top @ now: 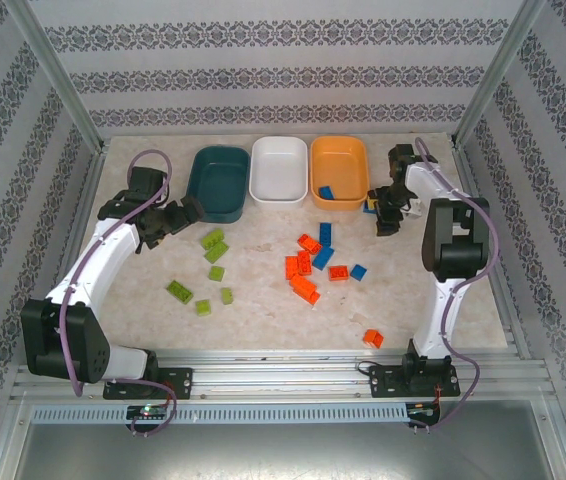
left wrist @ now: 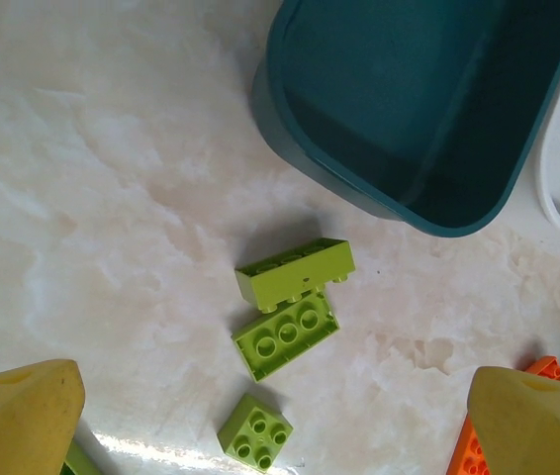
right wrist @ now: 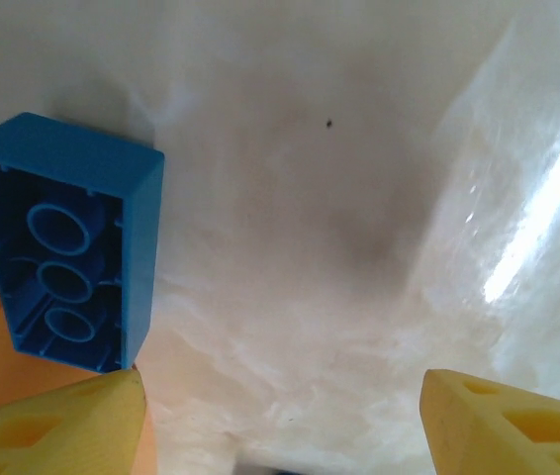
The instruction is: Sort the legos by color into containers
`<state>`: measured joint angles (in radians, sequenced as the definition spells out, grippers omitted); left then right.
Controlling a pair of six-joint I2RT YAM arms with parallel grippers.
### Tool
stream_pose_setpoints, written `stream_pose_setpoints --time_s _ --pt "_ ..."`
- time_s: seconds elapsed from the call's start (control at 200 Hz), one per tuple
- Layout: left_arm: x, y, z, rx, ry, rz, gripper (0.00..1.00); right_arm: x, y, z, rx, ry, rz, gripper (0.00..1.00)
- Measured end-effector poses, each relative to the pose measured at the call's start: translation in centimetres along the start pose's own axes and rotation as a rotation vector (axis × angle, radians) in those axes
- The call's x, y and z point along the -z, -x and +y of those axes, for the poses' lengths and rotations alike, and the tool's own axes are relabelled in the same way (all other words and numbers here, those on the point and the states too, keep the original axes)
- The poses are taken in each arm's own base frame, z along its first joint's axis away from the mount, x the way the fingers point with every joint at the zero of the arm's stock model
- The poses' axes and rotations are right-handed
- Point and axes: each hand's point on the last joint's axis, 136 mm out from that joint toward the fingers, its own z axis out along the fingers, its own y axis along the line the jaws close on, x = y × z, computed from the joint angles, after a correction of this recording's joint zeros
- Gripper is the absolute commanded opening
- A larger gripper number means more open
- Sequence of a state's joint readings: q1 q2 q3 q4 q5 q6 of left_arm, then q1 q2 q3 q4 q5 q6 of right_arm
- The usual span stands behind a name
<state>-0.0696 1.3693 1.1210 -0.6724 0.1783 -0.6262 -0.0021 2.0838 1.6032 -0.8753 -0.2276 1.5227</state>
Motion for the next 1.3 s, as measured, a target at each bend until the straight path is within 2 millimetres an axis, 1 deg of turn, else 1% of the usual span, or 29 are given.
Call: stream_pose_setpoints --time_s 0.145,0.285,0.39,0.495,0.709,0.764,0.834,0.889,0.939,1.299 --pt "0.2 0.2 -0.1 -0.019 -0.001 -0.007 1.0 0.2 -0.3 1.0 -0.104 0.03 -0.012 0.75" --pt "0.3 0.2 -0.1 -0.023 -0.003 -0.011 1.0 1.6 0.3 2.8 -0.147 0.09 -0.045 0.75" --pt "0.6 0.3 -0.2 -0.026 -0.008 -0.019 1.0 2.1 1.1 3.7 -0.168 0.115 -0.055 0.76" --pt "0.8 0.3 -0.2 -0.027 -0.009 -0.026 1.0 1.4 1.9 4.2 -0.185 0.11 -0.057 0.76" --pt "1.0 0.4 0.1 -0.029 0.006 -0.036 1.0 -2.2 3.2 4.3 -0.209 0.047 -0.054 0.77" --pt "1.1 0.4 0.2 -0.03 0.01 -0.037 1.0 -2.4 3.2 4.2 -0.213 0.033 -0.048 0.78" --pt "1.2 0.3 0.6 -0.028 0.018 -0.038 1.0 -2.1 3.1 5.0 -0.209 0.05 -0.045 0.78" --pt "1.2 0.3 0.9 -0.024 0.026 -0.039 1.0 -2.1 3.0 5.5 -0.209 0.064 -0.038 0.75" --pt "1.3 0.4 1.1 -0.024 0.031 -0.042 1.0 -2.4 3.0 5.6 -0.214 0.063 -0.034 0.73" --pt "1.8 0.8 1.6 -0.015 0.045 -0.067 1.0 -2.8 2.9 4.2 -0.267 0.01 0.002 0.45"
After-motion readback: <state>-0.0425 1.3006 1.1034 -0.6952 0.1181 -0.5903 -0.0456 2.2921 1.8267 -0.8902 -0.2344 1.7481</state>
